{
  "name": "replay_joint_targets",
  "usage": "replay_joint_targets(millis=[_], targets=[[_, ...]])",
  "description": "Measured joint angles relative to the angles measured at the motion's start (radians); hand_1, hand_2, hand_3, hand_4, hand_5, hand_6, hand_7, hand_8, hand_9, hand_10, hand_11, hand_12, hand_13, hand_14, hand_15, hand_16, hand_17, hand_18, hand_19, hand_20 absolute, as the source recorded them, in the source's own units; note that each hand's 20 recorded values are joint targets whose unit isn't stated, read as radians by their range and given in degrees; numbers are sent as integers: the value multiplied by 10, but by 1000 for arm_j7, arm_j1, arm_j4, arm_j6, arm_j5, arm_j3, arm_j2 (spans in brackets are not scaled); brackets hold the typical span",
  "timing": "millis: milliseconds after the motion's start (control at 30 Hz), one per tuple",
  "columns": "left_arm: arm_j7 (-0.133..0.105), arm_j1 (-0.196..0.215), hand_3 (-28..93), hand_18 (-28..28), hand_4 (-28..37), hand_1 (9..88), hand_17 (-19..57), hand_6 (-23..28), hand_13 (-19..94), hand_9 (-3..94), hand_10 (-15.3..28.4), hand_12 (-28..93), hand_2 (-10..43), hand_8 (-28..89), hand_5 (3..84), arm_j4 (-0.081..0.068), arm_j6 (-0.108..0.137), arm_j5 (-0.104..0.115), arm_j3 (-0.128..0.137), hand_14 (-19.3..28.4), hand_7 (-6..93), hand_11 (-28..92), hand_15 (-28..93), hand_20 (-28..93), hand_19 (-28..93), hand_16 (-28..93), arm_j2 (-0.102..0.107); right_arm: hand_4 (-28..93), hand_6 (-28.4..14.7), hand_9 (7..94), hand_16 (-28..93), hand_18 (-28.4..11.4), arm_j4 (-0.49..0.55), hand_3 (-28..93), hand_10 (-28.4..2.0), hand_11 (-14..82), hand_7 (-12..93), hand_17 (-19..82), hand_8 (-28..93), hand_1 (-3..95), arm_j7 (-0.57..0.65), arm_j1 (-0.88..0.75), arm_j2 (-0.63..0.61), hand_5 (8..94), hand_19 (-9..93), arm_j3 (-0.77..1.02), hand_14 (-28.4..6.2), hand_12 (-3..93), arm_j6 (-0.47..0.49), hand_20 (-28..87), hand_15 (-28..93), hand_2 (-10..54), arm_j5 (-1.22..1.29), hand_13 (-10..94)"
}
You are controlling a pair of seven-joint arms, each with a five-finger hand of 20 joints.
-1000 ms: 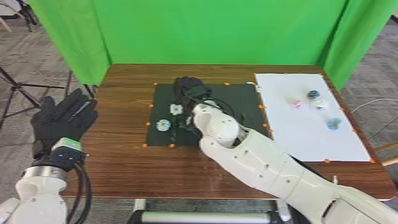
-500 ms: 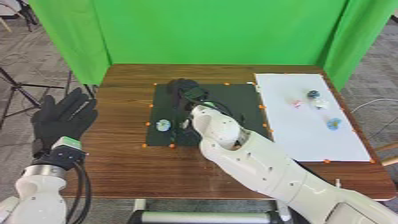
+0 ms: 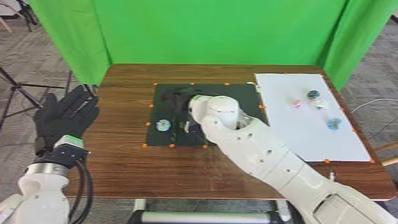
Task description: Arrange flowers
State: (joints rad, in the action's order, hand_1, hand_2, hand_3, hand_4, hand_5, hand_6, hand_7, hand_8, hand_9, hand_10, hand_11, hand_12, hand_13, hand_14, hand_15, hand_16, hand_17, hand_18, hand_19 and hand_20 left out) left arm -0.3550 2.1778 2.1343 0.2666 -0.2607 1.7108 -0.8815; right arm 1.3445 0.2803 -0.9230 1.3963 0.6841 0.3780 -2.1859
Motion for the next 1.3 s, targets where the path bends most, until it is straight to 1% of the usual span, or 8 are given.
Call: replay_joint_targets(millis=[133,400,567,700,933,1000,1133,1300], targets=[[-6,-1,712,134,-283,268,-48,67,246,320,131,84,80,-120,372,0,0,1,-3,136,225,282,429,77,285,-106,5,-184,-62,294,225,-243,-10,892,-145,153,186,297,-142,274,42,5,6,336,815,-1,-169,59,0,391,753,128,4,521],[-6,4,713,135,-283,268,-49,69,243,319,135,83,80,-117,374,3,1,1,3,140,217,276,432,77,287,-108,5,-184,-51,448,220,-243,-16,873,-148,159,208,308,-145,282,82,5,8,458,829,8,-172,101,56,392,751,135,9,541],[-6,13,713,135,-283,269,-51,72,239,318,140,85,81,-115,376,4,0,3,11,142,212,270,426,78,288,-106,1,-182,-44,513,221,-243,6,862,-150,169,225,318,-145,288,83,5,-5,521,833,-10,-168,124,50,393,742,137,8,549],[-6,21,713,135,-283,269,-52,75,238,319,142,88,82,-113,378,6,0,4,19,144,205,265,425,78,286,-101,-2,-183,-39,539,226,-242,34,855,-156,172,236,317,-146,291,84,5,-21,554,831,-28,-168,132,42,394,740,139,8,556],[-7,29,713,135,-283,269,-51,75,238,321,142,91,84,-110,379,11,10,12,26,145,207,264,424,81,284,-98,-2,-184,-37,539,233,-242,60,852,-159,171,246,314,-146,290,93,8,-36,566,828,-34,-169,140,60,393,731,140,13,554],[-7,29,714,135,-283,269,-51,75,239,322,142,91,84,-110,379,11,12,13,29,144,207,265,423,81,283,-98,-2,-187,-27,502,231,-244,66,845,-169,157,254,306,-147,289,93,10,-38,562,821,-33,-172,138,69,391,727,112,15,540],[-5,34,714,135,-283,269,-51,75,239,322,141,92,85,-110,380,14,14,13,39,144,207,265,422,81,282,-99,-2,-188,-20,438,230,-245,84,838,-190,127,257,300,-149,287,99,10,-40,547,814,-22,-176,133,123,388,728,90,19,526],[1,36,715,135,-283,268,-51,73,240,319,138,92,85,-112,377,15,15,13,42,142,210,265,420,81,282,-99,-6,-193,-19,416,221,-249,104,830,-198,112,247,294,-148,284,108,10,-42,545,806,-10,-176,126,158,385,726,72,29,519]])
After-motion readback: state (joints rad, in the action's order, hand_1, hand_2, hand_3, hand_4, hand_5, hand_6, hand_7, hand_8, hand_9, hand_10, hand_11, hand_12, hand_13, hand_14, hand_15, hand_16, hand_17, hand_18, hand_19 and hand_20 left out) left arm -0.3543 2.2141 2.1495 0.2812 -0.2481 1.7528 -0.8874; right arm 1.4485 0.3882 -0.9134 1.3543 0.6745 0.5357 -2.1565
